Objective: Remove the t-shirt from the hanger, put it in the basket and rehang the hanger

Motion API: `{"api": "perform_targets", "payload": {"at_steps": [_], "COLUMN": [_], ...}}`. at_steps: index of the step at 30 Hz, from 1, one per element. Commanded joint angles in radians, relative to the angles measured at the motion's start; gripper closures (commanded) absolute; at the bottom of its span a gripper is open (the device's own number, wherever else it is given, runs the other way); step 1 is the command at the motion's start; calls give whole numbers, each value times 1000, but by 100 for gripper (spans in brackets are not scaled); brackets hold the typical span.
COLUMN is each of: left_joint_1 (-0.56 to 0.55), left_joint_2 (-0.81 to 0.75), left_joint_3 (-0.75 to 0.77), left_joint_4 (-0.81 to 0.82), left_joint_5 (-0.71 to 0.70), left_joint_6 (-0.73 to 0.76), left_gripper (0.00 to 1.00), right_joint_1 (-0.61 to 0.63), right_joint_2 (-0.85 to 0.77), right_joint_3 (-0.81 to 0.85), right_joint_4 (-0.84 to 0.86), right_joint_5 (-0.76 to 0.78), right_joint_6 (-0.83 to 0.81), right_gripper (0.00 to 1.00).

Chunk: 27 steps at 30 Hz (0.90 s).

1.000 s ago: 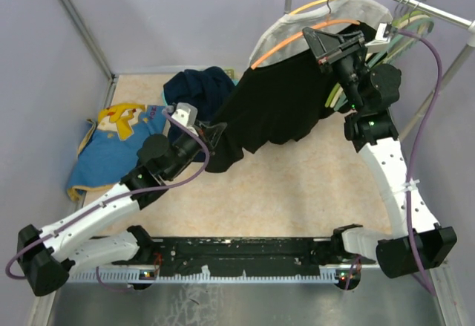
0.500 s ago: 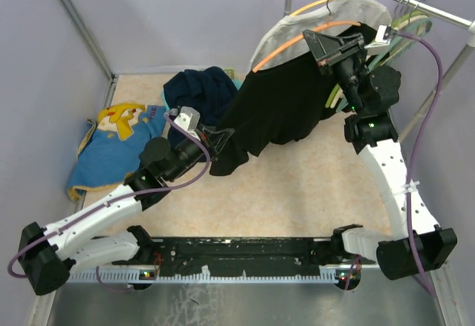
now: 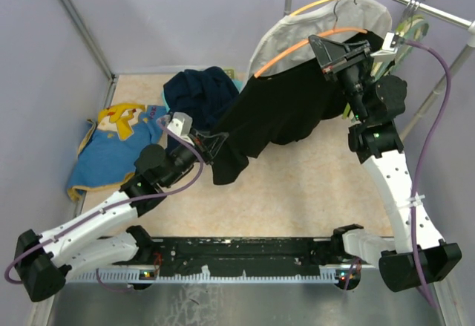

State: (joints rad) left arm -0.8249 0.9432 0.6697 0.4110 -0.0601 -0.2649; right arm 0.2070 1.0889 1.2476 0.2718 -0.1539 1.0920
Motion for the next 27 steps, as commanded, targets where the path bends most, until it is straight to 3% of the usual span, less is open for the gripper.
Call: {"api": "perform_targets", "payload": {"at_steps": [1,16,18,20,23,27], "left_joint_1": [3,3,3,3,3,3], "left_joint_2": [-67,-82,-48,1,76,164], "left_joint_3": [-55,-74,-16,57,173,314], "left_joint_4": [-83,-68,-62,-67,-71,-70], "left_joint_5": [-94,-103,-74,-42,17,77], "left_joint_6": [-18,-23,7,41,80,115], "left_gripper": [100,99,86,62,36,31], "right_joint_1": [-26,-26,-27,-26,-26,-26], "right_joint_2": [-20,-24,-20,-21,-28,-36], "right_joint_3": [62,75,76,71,61,57], "right_joint_4": [151,135,128,115,99,80], "right_joint_5": [108,99,76,62,35,0], "right_joint_6": [-35,-47,-49,-61,-73,-92], "right_gripper": [100,100,100,100,100,100]}}
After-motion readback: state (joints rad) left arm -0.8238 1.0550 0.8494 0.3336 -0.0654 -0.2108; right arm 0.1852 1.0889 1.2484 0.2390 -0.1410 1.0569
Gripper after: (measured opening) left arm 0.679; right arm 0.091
